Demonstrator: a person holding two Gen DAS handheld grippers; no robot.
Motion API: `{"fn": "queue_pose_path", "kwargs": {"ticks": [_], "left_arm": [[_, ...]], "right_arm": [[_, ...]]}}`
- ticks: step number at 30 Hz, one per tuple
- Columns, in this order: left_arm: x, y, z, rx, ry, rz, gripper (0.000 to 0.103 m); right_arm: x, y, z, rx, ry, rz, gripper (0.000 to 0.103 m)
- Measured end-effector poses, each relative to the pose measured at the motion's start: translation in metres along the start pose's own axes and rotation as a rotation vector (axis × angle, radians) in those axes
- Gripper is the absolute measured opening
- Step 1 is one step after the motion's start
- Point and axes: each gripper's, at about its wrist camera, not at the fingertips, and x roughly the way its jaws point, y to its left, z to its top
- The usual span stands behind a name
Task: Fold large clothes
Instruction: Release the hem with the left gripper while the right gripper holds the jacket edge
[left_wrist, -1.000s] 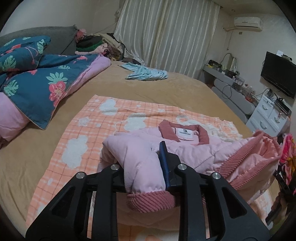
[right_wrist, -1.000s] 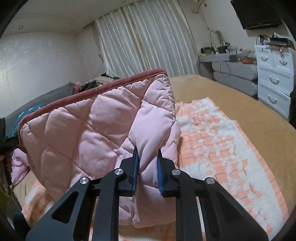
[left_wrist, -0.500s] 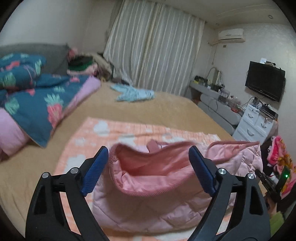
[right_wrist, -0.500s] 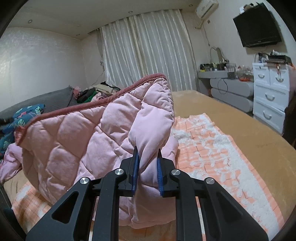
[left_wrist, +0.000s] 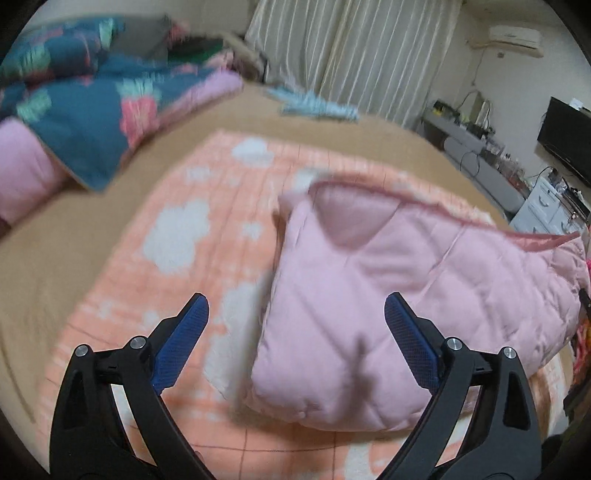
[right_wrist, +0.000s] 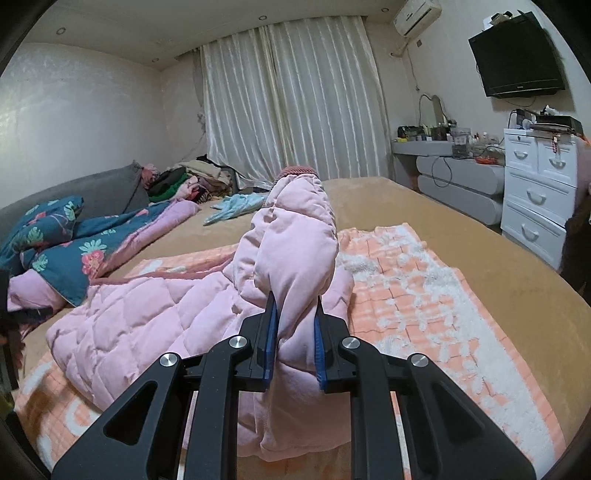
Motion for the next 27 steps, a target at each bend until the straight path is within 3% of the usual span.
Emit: {"fn": "queue_pose_path", "kwargs": {"ticks": [5, 6, 7, 9, 10, 11, 19, 27], "left_arm": [[0.024, -0.006, -0.014, 0.014, 0.051, -0.066, 0.085], [0.027, -0.012, -0.015, 0.033, 0.051, -0.063, 0.078], [0.028, -0.020, -0.015, 0.064, 0.050, -0.056, 0.060], [0.027, -0.030, -0.014, 0.114, 0.030, -0.003, 0.038], [0.023, -0.035, -0.012, 0.142, 0.014, -0.004, 0.022], [0.017, -0.039, -0.010, 0.162, -0.008, 0.002, 0.018], [-0.041, -0.059, 0.023, 0.205, -0.209, -0.046, 0.014], [-0.038, -0.070, 0.066, 0.144, -0.287, -0.049, 0.014]], "right_arm": [[0.006, -0.003, -0.004, 0.016, 0.021, -0.011, 0.016], [0.008, -0.003, -0.004, 0.018, 0.024, -0.014, 0.016], [0.008, -0.002, -0.005, 0.016, 0.026, -0.017, 0.016], [0.008, -0.002, -0.006, 0.004, 0.027, -0.027, 0.016], [0.008, -0.001, -0.006, 0.000, 0.027, -0.029, 0.016], [0.007, -0.001, -0.007, -0.004, 0.026, -0.036, 0.016], [-0.011, 0.009, 0.012, -0.049, -0.063, -0.045, 0.015], [0.000, 0.017, 0.059, -0.088, -0.128, -0.053, 0.015]]}}
